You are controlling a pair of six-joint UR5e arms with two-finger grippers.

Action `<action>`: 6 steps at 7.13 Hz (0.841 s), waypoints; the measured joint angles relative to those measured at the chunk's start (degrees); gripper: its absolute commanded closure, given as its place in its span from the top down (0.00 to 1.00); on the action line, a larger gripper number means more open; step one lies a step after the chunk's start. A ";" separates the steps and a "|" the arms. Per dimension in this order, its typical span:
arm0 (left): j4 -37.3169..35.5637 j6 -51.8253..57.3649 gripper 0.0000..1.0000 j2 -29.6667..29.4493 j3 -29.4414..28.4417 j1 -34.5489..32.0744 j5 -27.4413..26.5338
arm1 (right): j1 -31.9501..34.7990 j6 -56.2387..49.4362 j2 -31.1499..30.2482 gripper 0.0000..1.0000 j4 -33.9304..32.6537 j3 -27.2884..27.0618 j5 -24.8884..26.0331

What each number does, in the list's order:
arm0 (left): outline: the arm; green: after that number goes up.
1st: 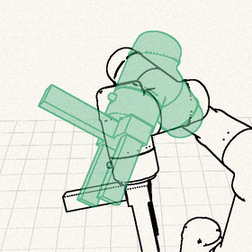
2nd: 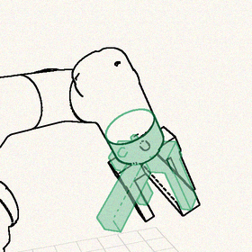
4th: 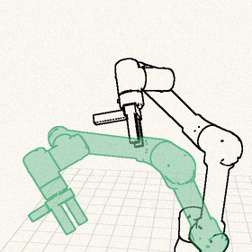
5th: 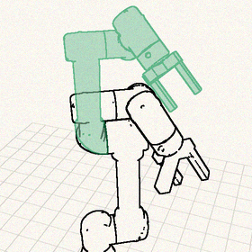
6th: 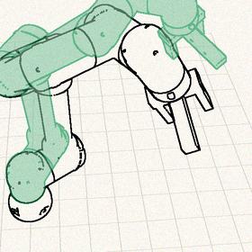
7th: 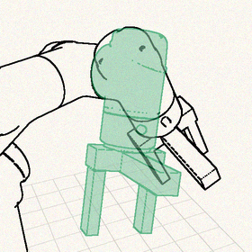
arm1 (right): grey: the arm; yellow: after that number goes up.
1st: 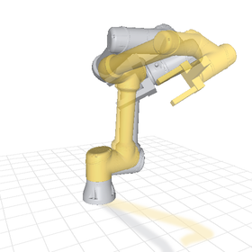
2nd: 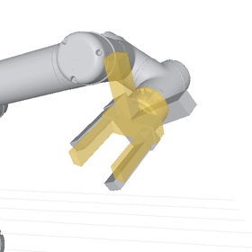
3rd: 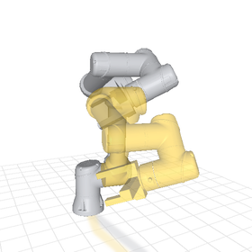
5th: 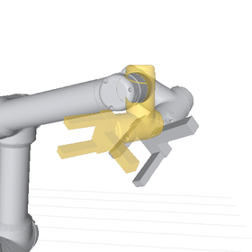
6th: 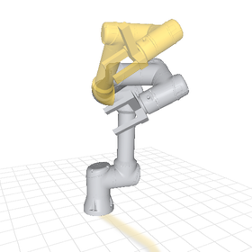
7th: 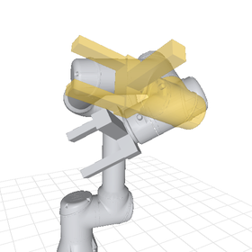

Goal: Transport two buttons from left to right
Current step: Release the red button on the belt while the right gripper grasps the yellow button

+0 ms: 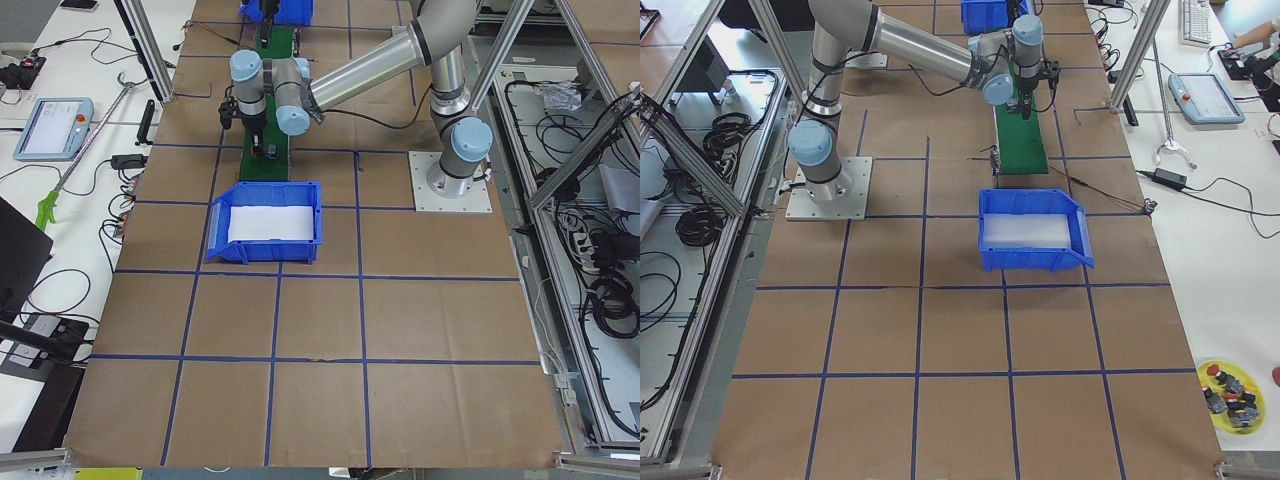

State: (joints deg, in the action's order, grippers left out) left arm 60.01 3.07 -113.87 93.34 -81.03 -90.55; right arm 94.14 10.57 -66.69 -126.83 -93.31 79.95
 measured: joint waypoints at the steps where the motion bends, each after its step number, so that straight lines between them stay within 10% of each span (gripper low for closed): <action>1: -0.25 0.06 1.00 0.30 -0.49 0.16 0.00 | -0.15 0.09 0.21 1.00 -0.04 0.01 -0.33; 6: 16.15 -1.73 1.00 5.62 -9.72 -1.87 -0.15 | -0.29 -0.44 0.59 1.00 -0.01 -0.05 0.50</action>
State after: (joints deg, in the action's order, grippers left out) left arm 76.16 1.34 -108.25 83.62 -82.89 -90.70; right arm 93.86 10.13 -66.10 -126.85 -93.36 80.45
